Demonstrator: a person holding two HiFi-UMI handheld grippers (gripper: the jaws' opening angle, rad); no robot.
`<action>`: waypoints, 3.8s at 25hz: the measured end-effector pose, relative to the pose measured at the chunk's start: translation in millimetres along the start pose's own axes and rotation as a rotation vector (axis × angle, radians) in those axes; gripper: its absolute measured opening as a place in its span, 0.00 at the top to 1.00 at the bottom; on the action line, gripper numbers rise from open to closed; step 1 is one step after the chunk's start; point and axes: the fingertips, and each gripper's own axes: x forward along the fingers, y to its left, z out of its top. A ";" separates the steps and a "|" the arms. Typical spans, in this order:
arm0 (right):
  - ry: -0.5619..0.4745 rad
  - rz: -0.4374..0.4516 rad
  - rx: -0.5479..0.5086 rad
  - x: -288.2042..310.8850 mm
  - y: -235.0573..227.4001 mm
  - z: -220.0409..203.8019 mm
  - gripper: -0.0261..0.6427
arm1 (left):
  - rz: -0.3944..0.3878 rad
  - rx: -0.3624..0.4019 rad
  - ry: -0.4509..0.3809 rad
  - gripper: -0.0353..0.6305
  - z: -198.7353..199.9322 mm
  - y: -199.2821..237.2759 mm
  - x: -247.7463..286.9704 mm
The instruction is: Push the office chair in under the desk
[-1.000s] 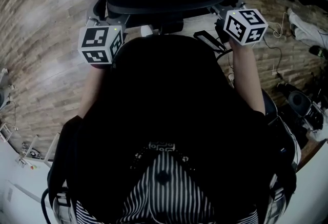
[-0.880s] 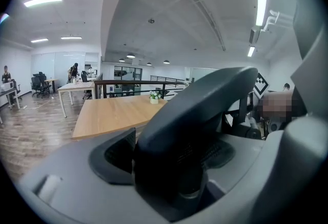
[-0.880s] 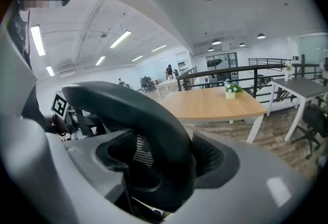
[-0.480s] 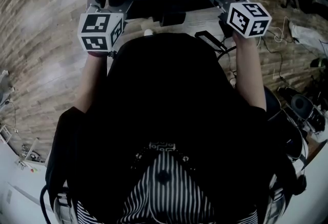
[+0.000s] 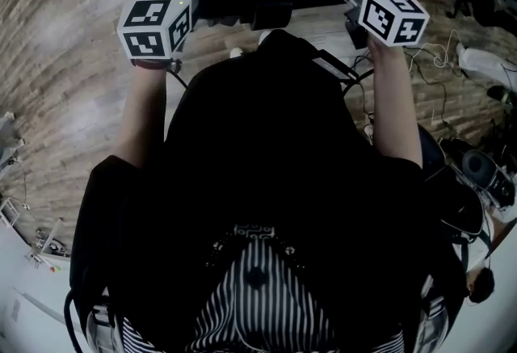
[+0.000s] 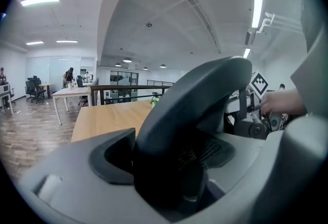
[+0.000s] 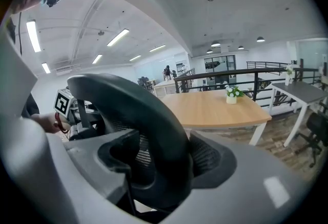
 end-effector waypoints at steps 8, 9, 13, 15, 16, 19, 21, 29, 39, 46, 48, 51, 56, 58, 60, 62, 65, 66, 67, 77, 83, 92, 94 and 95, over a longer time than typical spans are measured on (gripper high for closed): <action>0.016 0.032 -0.028 6.4 -23.5 14.4 0.51 | 0.017 -0.032 -0.006 0.41 12.4 -0.8 21.1; 0.023 0.035 -0.036 10.5 -26.9 18.6 0.51 | 0.026 -0.036 -0.004 0.41 15.8 2.5 25.5; 0.064 0.057 -0.053 19.9 -42.3 23.8 0.53 | 0.034 -0.046 0.020 0.40 21.4 8.0 43.3; 0.064 0.061 -0.057 25.1 -53.2 29.0 0.54 | 0.036 -0.042 0.018 0.40 27.1 11.3 54.8; 0.065 0.064 -0.057 28.1 -58.0 31.3 0.54 | 0.040 -0.042 0.015 0.40 29.4 12.7 59.5; 0.068 0.072 -0.059 37.0 -73.4 38.0 0.54 | 0.059 -0.043 0.006 0.40 34.5 14.3 72.9; 0.066 0.074 -0.064 41.5 -84.7 42.7 0.54 | 0.065 -0.044 0.007 0.40 37.9 13.9 82.8; 0.061 0.087 -0.077 57.8 -127.5 66.6 0.54 | 0.085 -0.047 0.011 0.40 59.0 17.3 125.0; 0.070 0.118 -0.110 82.0 -154.2 82.4 0.55 | 0.140 -0.064 -0.007 0.39 69.0 30.5 154.4; 0.055 0.130 -0.126 91.8 -160.9 97.3 0.55 | 0.158 -0.077 -0.022 0.39 79.8 39.2 161.0; 0.059 0.127 -0.126 98.6 -166.8 103.4 0.55 | 0.158 -0.076 -0.020 0.39 83.5 44.8 169.5; 0.067 0.120 -0.117 111.8 -174.6 111.0 0.55 | 0.152 -0.076 -0.013 0.39 88.3 57.0 183.4; 0.064 0.120 -0.114 115.0 -174.9 116.4 0.55 | 0.150 -0.059 -0.028 0.38 93.0 62.1 185.0; 0.063 0.115 -0.111 112.5 -175.0 116.8 0.55 | 0.146 -0.052 -0.031 0.39 94.3 59.9 184.9; 0.062 0.109 -0.109 113.6 -180.2 118.7 0.55 | 0.144 -0.048 -0.036 0.39 96.8 60.0 190.3; 0.063 0.103 -0.109 123.2 -195.4 126.8 0.55 | 0.143 -0.048 -0.038 0.39 103.7 65.4 207.7; 0.075 0.098 -0.103 138.6 -215.2 137.8 0.55 | 0.133 -0.049 -0.030 0.39 112.7 74.9 231.9; 0.078 0.096 -0.100 143.0 -218.1 140.1 0.55 | 0.129 -0.047 -0.028 0.39 114.4 78.9 236.4; 0.079 0.095 -0.097 147.5 -219.8 142.6 0.55 | 0.125 -0.045 -0.027 0.39 115.9 83.3 240.0; 0.072 0.056 -0.072 182.4 -235.8 165.5 0.55 | 0.088 -0.025 -0.037 0.39 132.5 121.9 276.6; 0.071 0.043 -0.053 201.5 -239.7 178.3 0.55 | 0.066 -0.013 -0.042 0.39 141.3 144.5 292.5; 0.060 -0.006 -0.028 219.3 -260.0 192.4 0.55 | 0.006 0.004 -0.018 0.39 150.9 160.0 322.7; 0.075 -0.002 -0.027 220.2 -266.3 193.6 0.55 | 0.011 -0.004 -0.014 0.39 151.5 157.6 326.8; 0.083 0.002 -0.027 220.2 -268.0 194.5 0.55 | 0.015 -0.008 -0.013 0.39 152.4 157.0 328.0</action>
